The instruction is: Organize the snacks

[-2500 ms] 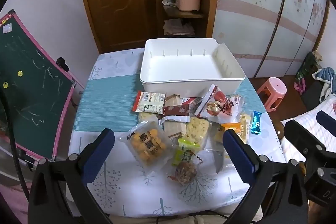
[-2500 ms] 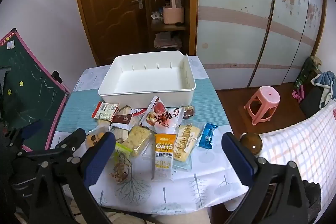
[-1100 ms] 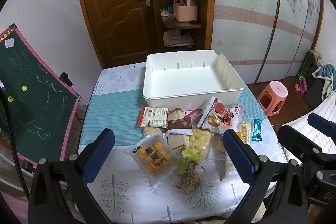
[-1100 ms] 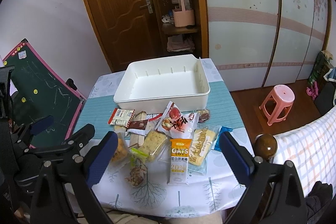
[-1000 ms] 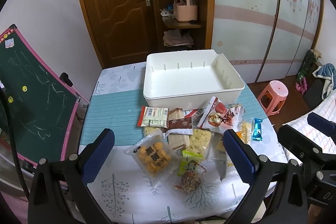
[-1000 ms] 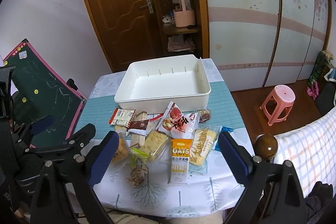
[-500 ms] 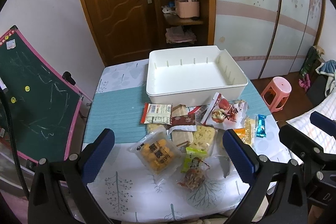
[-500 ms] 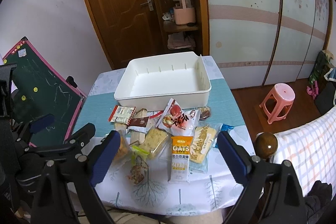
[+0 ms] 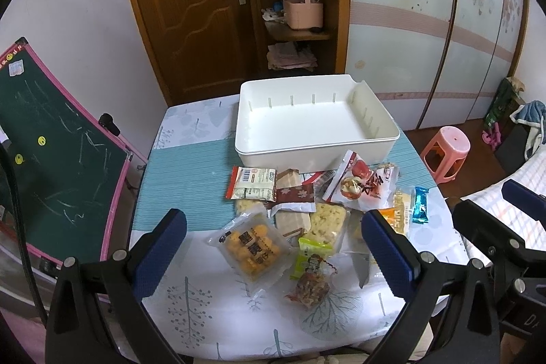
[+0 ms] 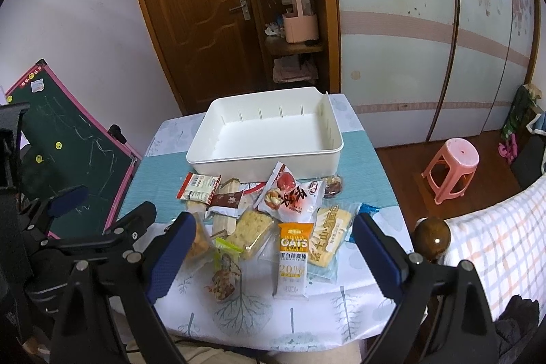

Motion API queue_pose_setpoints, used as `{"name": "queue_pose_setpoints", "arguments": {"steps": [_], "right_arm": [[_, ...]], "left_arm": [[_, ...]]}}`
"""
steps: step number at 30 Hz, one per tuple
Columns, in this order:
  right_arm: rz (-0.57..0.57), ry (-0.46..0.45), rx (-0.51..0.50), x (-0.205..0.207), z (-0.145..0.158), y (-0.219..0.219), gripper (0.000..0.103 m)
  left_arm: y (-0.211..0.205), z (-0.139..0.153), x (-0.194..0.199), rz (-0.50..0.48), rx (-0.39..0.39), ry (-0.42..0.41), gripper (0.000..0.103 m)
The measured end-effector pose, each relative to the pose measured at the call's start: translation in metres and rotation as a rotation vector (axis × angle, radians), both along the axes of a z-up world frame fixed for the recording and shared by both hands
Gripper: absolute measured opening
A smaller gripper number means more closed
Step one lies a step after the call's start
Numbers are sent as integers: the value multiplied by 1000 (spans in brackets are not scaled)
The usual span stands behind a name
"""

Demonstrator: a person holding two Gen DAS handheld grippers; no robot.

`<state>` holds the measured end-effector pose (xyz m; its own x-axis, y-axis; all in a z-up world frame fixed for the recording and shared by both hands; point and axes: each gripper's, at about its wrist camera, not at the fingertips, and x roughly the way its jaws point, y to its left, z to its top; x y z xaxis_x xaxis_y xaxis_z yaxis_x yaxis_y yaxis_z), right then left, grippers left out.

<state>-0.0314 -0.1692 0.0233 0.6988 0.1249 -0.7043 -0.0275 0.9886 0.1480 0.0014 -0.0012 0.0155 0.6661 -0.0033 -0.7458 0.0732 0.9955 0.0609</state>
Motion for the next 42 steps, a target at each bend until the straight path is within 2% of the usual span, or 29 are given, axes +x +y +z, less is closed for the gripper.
{"name": "queue_pose_setpoints", "arguments": {"steps": [12,19,26,34,42], "right_arm": [[16,-14,5,0,5,2,94],[27,0,15,4,1,2,94],[39,38,-8,15,-15,6,93],[18,132,-39,34,-49,-2,93],[6,202,-39,52,-81,-11,93]], "left_arm": [[2,4,3,3,-22,-6,102],[3,-3,13,-7,-52,31,102],[7,-25,29,-47,-87,100,102],[10,-54,44,-47,5,99,102],[37,-93,70,-21,2,186,102]]}}
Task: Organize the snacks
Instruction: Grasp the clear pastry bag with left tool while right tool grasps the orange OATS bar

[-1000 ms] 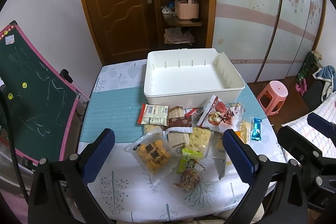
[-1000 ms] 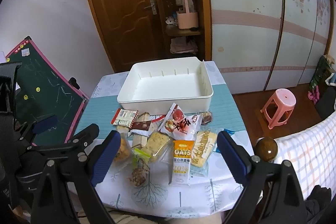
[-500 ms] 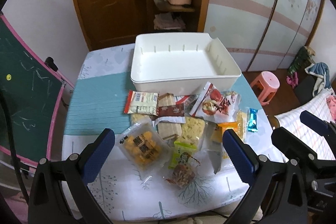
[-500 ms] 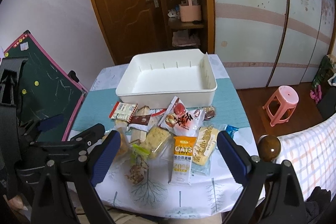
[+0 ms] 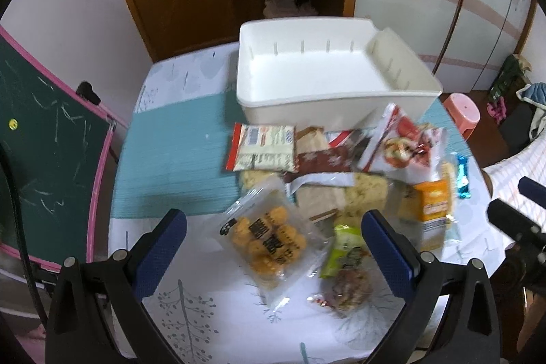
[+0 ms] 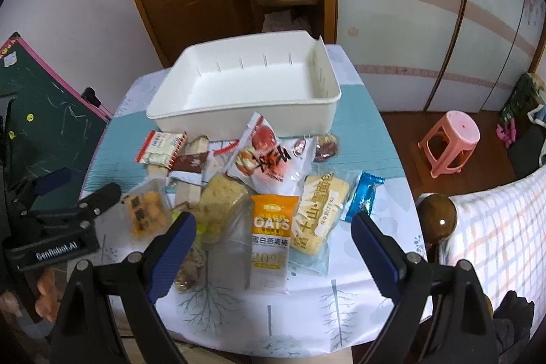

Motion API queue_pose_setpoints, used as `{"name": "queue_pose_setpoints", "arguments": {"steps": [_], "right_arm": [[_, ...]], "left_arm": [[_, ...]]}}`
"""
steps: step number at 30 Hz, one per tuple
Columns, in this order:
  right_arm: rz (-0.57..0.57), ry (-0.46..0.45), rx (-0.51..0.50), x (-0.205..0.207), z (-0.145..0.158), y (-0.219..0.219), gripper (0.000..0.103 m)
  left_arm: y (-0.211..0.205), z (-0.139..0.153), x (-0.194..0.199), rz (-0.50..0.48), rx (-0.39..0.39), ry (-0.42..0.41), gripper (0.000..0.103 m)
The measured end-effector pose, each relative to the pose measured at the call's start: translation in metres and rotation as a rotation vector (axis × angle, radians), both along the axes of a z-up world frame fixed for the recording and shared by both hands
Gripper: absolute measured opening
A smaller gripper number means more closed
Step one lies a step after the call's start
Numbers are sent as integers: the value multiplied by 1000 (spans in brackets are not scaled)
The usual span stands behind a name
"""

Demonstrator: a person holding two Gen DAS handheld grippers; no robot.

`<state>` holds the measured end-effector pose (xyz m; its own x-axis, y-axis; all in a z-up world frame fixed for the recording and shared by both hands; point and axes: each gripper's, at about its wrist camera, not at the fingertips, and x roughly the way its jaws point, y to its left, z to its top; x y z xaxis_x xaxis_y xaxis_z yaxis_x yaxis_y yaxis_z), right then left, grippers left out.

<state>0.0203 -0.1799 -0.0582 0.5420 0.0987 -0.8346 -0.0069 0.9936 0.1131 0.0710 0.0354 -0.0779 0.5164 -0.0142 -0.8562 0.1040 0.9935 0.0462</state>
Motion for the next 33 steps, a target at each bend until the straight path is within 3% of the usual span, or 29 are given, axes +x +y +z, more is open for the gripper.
{"name": "queue_pose_setpoints", "arguments": {"steps": [5,9,15,19,27,29,33], "right_arm": [[-16,63,23,12,-27,-13,93],[-34,125,43,20,-51,-23,91],[6,214,66,28,-82,-15,86],[27,270,87,30,-100,-9,78],[24,276,41,31,-112,0,77],[26,275,29,31,-112,2,78],[33,271,3,31,-114,5,78]], "left_arm": [[28,-38,14,36,-18,85,102],[53,-75,22,83,-88,192,102],[73,-109,27,115,-170,288,102],[78,-122,29,118,-252,326,102],[79,-149,48,135,-414,379,102],[79,-154,53,145,-436,392,102],[68,-152,60,171,-406,396,102]]}}
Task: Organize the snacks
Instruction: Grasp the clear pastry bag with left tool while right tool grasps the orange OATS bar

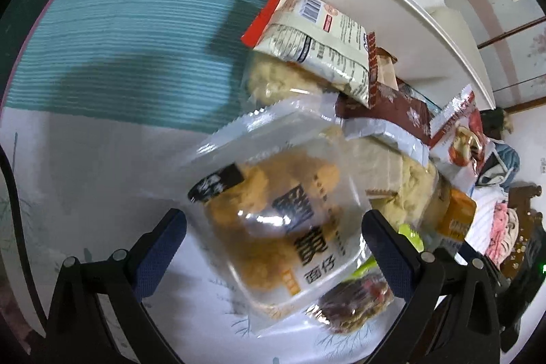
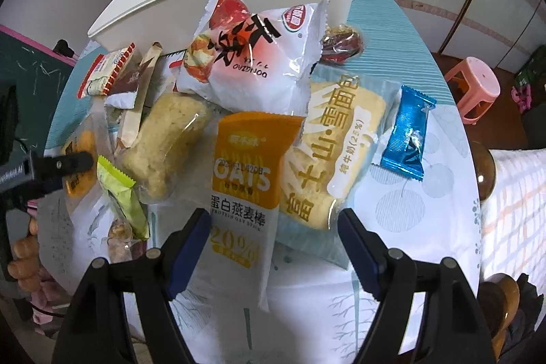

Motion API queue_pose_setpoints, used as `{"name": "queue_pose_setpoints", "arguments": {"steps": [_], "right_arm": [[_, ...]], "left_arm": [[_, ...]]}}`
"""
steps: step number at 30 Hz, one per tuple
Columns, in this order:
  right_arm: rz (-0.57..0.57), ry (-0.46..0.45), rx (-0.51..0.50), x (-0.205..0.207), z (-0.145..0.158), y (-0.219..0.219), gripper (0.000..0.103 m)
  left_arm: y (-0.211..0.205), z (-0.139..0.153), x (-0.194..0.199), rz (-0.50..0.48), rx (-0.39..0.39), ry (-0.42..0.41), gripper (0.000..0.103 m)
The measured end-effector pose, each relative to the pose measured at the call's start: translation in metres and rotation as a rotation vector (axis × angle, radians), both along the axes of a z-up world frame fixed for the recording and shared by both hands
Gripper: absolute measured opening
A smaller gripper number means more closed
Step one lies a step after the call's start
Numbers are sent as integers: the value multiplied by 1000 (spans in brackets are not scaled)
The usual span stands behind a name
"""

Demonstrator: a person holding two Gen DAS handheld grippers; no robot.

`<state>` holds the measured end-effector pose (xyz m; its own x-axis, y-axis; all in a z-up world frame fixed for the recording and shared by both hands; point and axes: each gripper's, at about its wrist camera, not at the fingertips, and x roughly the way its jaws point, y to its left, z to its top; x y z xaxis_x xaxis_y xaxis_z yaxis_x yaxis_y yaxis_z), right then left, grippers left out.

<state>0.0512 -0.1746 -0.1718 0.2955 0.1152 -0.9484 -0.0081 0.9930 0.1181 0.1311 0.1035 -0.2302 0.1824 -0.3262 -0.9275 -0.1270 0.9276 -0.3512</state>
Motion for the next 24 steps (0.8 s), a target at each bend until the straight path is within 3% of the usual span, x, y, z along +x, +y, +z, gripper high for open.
{"name": "queue_pose_setpoints", "arguments": {"steps": [8,11,16,17,18,20,21,24], "right_arm": [[6,-3,-28,0,-2,6,79],[6,-3,-20,-1,-2,3,79],[7,-3,-21,-1,-4,2,79],[6,-6,-23,-1,-4,2,77],[4,-12,-21,-2,-3,1,74],[5,-25,-20,-3,0,-2,43],[3,-24,-21,-3,1,-4,36],[-21,-21,70,-3,5,-17,28]], "left_arm": [[-23,-11,26,62,82,102,103],[-35,-19,30,44,178,109,103],[-37,-22,32,45,172,100,102],[-37,-24,28,40,179,95,97],[-36,-22,23,30,191,82,90],[-33,-18,16,7,185,65,86],[-35,-16,14,-1,184,66,85],[-43,-17,5,-34,189,57,81]]}}
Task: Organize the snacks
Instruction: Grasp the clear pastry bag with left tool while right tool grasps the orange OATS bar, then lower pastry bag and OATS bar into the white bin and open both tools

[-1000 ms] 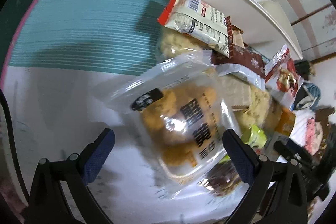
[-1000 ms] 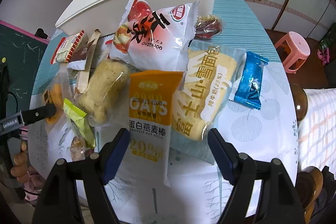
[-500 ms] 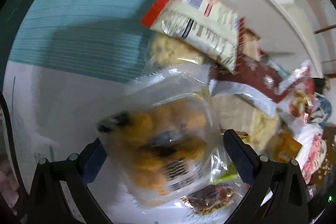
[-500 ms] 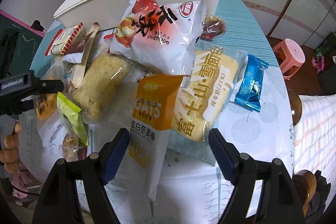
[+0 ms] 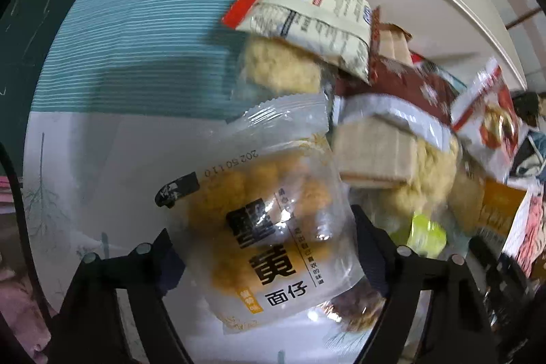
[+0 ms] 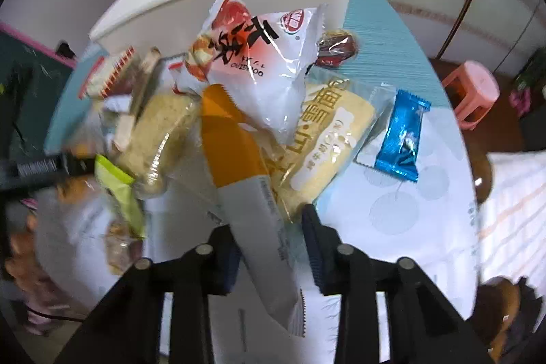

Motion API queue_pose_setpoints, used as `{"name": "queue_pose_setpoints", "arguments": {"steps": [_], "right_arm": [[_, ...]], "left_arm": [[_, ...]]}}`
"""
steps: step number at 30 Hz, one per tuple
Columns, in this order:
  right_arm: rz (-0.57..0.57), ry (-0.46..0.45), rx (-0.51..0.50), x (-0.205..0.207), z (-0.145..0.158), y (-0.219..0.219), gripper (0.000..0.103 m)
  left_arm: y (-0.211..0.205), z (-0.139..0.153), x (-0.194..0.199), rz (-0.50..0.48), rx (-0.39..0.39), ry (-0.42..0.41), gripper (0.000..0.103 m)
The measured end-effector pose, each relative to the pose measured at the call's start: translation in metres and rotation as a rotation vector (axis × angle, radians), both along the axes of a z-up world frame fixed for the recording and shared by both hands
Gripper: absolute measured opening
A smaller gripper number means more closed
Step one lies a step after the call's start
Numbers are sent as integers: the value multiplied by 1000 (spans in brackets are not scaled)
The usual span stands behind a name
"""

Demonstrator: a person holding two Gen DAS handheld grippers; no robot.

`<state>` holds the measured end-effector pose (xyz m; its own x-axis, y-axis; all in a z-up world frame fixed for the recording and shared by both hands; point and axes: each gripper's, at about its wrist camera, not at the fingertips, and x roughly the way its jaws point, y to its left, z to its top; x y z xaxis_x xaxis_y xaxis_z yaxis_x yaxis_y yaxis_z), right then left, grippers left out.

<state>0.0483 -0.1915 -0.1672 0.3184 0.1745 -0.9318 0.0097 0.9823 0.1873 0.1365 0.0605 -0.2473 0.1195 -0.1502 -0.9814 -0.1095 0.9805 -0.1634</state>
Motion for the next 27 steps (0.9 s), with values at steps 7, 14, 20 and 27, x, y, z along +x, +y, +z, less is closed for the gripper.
{"name": "queue_pose_setpoints", "arguments": {"steps": [7,14,20,27], "right_arm": [[-11,-36,71,-6,23,-12,19],[34,-174,74,-3,75,-3,19],[91,-295,31,36,128,14,19],[71,-368,14,117,169,17,19]], "left_arm": [[-6,27,-18,-84,27,-95,79],[-17,91,-22,-139,14,-247,79],[-34,168,5,-229,81,-409,79],[-60,217,78,-256,150,-526,80]]}}
